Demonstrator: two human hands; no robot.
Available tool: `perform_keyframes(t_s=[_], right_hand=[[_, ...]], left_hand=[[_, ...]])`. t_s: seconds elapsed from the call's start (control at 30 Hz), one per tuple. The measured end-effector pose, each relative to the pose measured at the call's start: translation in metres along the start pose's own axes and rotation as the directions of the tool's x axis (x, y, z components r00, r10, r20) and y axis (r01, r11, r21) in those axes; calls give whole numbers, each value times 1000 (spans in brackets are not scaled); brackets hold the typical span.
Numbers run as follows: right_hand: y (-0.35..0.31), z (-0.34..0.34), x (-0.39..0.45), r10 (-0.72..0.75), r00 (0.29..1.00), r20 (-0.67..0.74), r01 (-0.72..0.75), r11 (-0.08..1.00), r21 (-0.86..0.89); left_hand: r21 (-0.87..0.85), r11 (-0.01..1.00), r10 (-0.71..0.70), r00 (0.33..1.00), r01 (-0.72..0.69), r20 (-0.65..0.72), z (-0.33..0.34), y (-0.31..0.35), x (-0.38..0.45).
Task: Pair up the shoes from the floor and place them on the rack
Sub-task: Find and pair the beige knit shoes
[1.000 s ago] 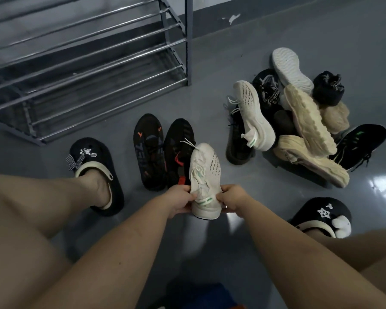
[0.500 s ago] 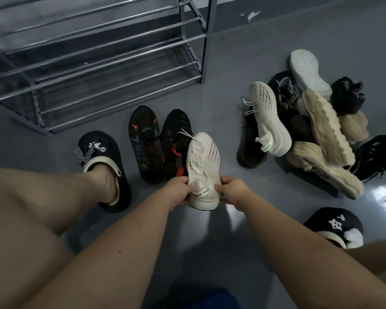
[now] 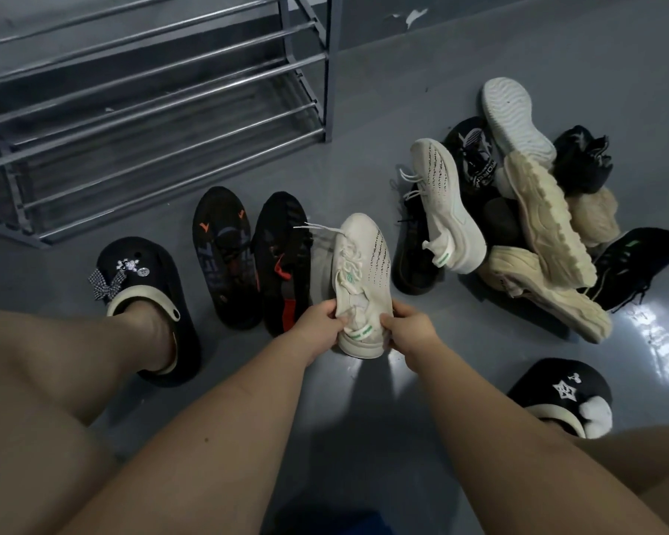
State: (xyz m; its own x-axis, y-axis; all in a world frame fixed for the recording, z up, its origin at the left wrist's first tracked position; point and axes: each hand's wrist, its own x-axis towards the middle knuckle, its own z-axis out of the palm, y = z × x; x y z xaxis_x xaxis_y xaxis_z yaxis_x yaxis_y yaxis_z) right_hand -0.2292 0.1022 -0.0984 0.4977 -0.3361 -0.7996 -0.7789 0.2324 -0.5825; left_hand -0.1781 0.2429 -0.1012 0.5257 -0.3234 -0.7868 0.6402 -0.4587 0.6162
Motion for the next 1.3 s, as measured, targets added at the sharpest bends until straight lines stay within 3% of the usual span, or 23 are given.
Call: perform_keyframes(t_s=[0.23, 0.37, 0.53, 0.73, 1.0, 1.17, 1.3], right_hand=[[-5, -2, 6, 8, 1000, -29, -6, 998, 56], [-5, -1, 4, 43, 997, -65, -43, 999, -1], [-15, -5, -8, 36, 999, 18, -36, 999, -21], [-44, -29, -36, -131, 989, -68, 104, 946, -308], [-115, -72, -46, -375, 909, -182, 241, 829, -505], [-120, -96, -47, -398, 893, -212, 247, 826, -507], [-89, -96, -31, -275, 921, -276, 168, 919, -356]], left_hand=[[38, 997, -65, 997, 67, -48, 9, 3, 11], [133, 980, -152, 988, 149, 16, 13, 3, 3], [204, 972, -119, 993, 115, 10, 8, 7, -1], [210, 977, -20, 995, 39, -94, 4, 27, -15], [255, 955, 169, 984, -151, -50, 41, 102, -30], [324, 928, 201, 980, -186, -13, 55, 125, -18], [192, 978, 86, 996, -85, 6, 62, 119, -3]])
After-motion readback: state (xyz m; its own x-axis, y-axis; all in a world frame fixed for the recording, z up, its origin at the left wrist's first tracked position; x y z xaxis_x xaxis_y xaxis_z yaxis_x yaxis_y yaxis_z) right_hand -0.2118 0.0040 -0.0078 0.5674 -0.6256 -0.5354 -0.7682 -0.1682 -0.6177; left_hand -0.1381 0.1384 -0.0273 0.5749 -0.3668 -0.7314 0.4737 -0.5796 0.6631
